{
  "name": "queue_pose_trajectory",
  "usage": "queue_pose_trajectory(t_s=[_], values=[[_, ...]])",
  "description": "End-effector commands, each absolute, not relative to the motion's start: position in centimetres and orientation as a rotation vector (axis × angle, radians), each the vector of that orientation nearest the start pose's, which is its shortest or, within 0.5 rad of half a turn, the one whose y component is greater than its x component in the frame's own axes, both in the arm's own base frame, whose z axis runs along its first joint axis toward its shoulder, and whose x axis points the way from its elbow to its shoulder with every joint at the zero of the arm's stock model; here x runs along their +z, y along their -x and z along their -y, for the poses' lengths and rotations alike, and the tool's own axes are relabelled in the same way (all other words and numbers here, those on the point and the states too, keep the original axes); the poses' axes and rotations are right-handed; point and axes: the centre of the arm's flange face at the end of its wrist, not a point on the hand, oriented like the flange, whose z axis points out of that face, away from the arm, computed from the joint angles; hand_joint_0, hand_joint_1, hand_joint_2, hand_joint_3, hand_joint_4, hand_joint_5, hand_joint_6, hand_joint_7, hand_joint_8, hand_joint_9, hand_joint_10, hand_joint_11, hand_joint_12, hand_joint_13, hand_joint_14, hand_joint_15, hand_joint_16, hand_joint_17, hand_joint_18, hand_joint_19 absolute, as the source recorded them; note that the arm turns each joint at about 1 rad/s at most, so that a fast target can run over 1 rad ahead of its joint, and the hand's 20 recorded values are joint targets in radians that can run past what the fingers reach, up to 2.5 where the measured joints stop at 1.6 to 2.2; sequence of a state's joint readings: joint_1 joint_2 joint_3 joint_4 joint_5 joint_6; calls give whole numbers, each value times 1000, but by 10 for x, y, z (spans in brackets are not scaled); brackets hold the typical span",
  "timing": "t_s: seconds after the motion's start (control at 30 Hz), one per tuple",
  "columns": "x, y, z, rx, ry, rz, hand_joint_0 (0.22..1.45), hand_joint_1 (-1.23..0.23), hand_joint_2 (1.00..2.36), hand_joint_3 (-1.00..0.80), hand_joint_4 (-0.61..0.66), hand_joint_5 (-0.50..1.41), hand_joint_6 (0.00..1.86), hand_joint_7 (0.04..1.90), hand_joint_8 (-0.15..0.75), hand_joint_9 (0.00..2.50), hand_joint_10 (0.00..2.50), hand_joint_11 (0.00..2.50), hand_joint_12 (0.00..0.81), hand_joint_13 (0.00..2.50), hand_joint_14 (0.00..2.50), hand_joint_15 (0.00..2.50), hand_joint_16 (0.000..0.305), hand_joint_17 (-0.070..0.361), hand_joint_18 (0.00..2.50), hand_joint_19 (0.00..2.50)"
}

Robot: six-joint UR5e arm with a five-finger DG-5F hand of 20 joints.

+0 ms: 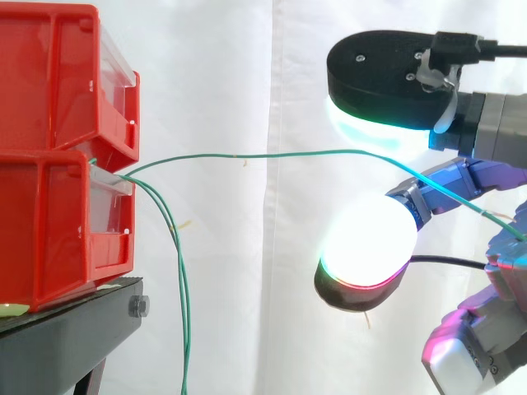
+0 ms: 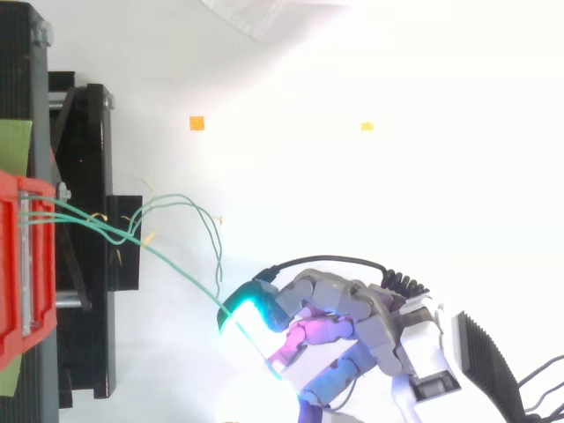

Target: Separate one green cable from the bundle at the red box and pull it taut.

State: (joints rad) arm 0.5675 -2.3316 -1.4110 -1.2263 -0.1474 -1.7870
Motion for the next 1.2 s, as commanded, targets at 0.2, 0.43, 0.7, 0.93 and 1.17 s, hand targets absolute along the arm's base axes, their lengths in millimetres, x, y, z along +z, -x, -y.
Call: queue_pose_trajectory(t_s=[0.2, 0.43, 0.7, 0.93, 1.17], values=[[243, -728, -189, 111, -1236, -732, 495, -573, 1000, -500, 48, 21, 830, 983, 264, 1856, 32, 954, 369, 1246, 21, 721, 52, 117, 846, 680], [256, -725, -187, 97, -1228, -750, 463, -507, 1000, -500, 53, 25, 824, 991, 276, 1872, 30, 939, 382, 1262, 22, 710, 55, 123, 874, 665], [262, -723, -186, 135, -1280, -723, 457, -492, 1000, -500, 52, 26, 823, 996, 275, 1879, 30, 949, 383, 1265, 22, 706, 55, 125, 881, 664], [266, -720, -183, 143, -1393, -721, 461, -503, 1000, -500, 52, 26, 824, 993, 272, 1877, 29, 926, 384, 1265, 20, 711, 55, 124, 877, 664], [276, -717, -180, 141, -1412, -721, 464, -511, 1000, -500, 51, 25, 825, 985, 268, 1876, 30, 937, 381, 1264, 23, 720, 55, 123, 874, 668]])
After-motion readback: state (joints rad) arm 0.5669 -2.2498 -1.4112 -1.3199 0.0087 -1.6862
